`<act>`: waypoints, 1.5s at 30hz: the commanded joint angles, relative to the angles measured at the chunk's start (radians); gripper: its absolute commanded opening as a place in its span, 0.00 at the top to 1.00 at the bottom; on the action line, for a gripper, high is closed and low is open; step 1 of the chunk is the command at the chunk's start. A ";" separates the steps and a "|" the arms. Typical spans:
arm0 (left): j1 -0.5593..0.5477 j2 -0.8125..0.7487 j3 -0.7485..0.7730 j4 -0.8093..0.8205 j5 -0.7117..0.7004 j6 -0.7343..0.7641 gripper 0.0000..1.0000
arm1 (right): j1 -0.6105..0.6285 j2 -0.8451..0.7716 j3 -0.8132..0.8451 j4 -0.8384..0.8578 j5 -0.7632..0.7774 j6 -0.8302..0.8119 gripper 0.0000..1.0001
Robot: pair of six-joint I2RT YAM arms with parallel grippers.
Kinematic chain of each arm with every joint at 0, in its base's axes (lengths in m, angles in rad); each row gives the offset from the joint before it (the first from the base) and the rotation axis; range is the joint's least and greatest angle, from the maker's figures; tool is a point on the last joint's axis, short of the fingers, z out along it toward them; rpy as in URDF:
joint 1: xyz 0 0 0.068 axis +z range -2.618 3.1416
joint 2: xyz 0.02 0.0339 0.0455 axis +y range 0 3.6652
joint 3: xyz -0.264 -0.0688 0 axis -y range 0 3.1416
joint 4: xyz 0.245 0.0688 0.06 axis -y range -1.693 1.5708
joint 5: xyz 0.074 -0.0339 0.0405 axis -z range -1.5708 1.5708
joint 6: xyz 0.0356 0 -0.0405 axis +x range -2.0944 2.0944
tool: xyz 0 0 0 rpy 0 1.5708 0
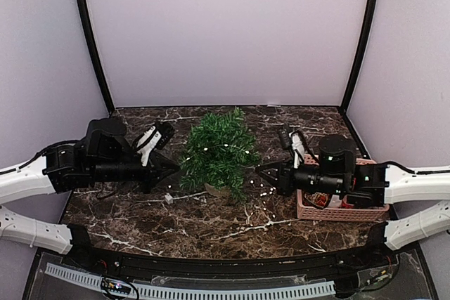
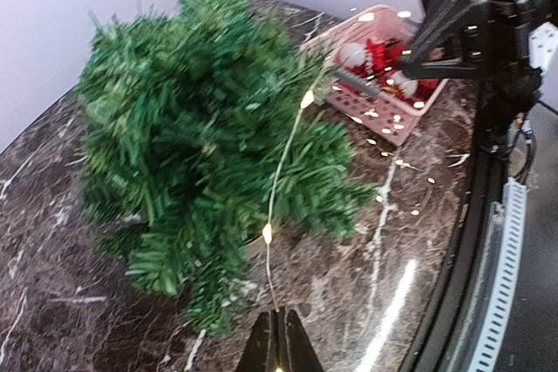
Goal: Decorate the small christmas tree
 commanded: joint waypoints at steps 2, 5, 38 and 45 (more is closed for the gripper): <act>0.012 -0.032 -0.121 0.155 -0.245 0.020 1.00 | 0.099 0.044 0.081 -0.142 -0.044 0.018 1.00; 0.030 -0.032 -0.192 0.258 -0.306 0.057 1.00 | 0.139 0.070 0.078 -0.092 -0.041 0.050 1.00; 0.157 0.268 -0.266 0.590 -0.059 0.190 1.00 | 0.258 0.125 0.005 -0.049 0.027 0.234 1.00; 0.157 0.213 -0.290 0.553 -0.133 0.139 0.60 | 0.262 0.136 0.015 -0.053 0.035 0.226 1.00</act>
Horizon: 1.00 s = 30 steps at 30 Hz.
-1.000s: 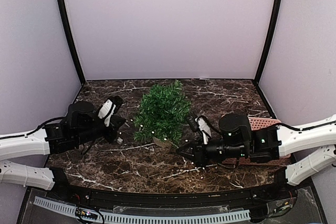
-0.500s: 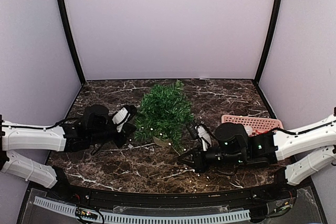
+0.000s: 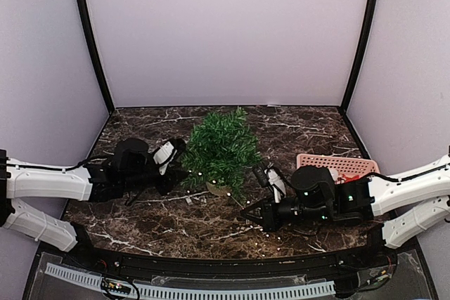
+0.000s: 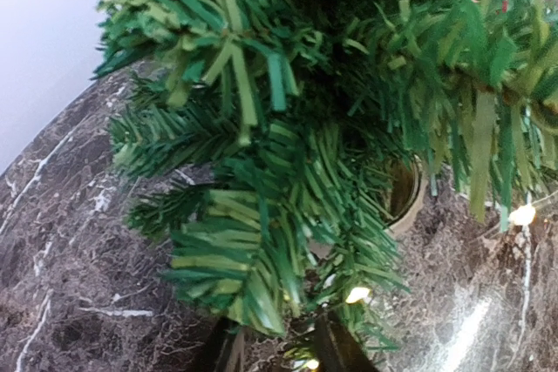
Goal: Decorate the small christmas tree
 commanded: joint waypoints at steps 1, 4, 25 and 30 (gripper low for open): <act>0.004 -0.069 -0.003 -0.017 -0.054 -0.039 0.50 | 0.013 -0.008 0.005 0.039 0.021 0.002 1.00; 0.004 -0.107 -0.015 -0.060 -0.084 -0.085 0.41 | 0.013 -0.010 0.006 0.043 0.026 0.001 1.00; 0.004 -0.079 -0.026 -0.089 0.181 -0.572 0.48 | 0.056 -0.013 0.008 0.036 0.119 0.025 1.00; 0.006 -0.021 -0.001 -0.098 0.193 -0.572 0.63 | 0.087 0.033 0.033 0.014 0.113 0.020 1.00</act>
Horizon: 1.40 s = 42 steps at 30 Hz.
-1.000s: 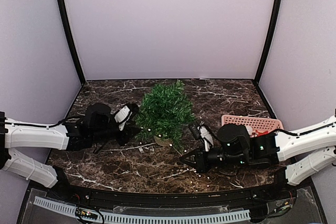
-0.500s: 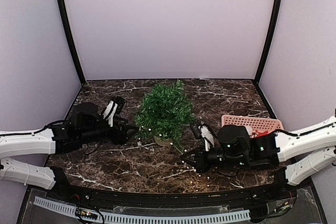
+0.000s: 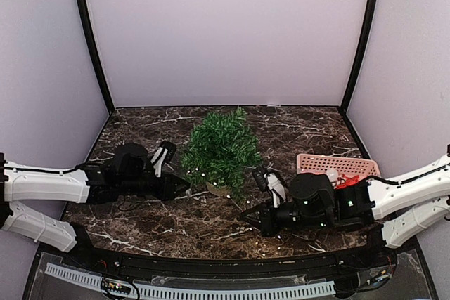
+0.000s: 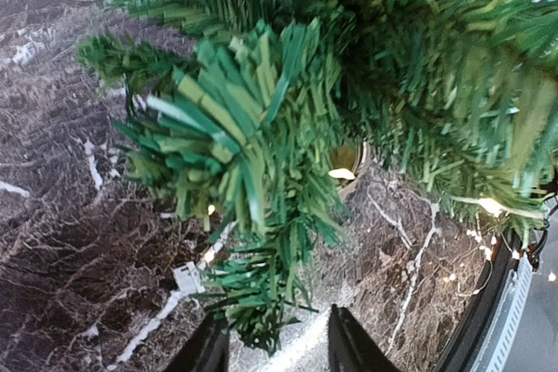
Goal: Decorate the small christmas tree
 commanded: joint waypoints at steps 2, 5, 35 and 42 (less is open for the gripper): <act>0.006 0.046 0.040 0.001 0.036 -0.017 0.69 | 0.038 0.046 0.042 0.003 0.008 0.000 1.00; 0.006 0.051 0.040 0.011 0.036 -0.018 0.79 | 0.040 0.070 0.043 -0.009 0.014 0.001 1.00; 0.007 0.024 0.050 -0.006 0.002 0.007 1.00 | -0.095 0.127 0.089 -0.313 0.134 0.063 1.00; 0.009 0.026 0.052 -0.025 -0.022 0.016 1.00 | -0.119 0.016 0.083 -0.397 0.174 0.063 1.00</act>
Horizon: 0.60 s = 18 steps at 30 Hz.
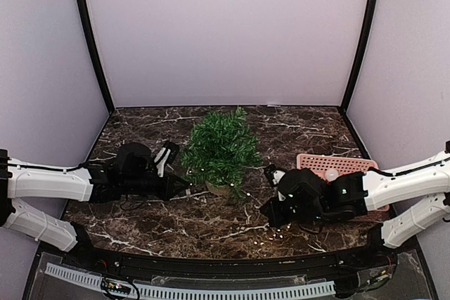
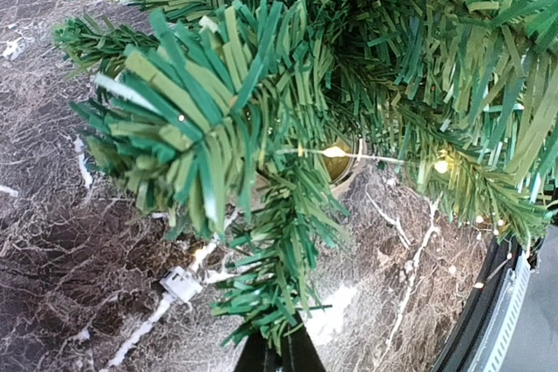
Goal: Decorate the small christmas tree
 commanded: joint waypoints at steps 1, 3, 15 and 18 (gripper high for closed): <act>0.006 -0.027 0.030 -0.032 -0.032 0.016 1.00 | -0.016 -0.076 0.014 -0.073 0.059 0.009 1.00; 0.009 -0.028 0.030 -0.037 -0.037 0.019 1.00 | -0.020 -0.104 0.012 -0.098 0.075 0.012 1.00; 0.017 -0.042 0.028 -0.054 -0.053 0.031 1.00 | -0.091 -0.138 -0.073 -0.052 0.060 0.005 1.00; 0.022 -0.048 0.025 -0.062 -0.060 0.037 1.00 | -0.132 -0.118 -0.089 -0.036 0.053 -0.010 1.00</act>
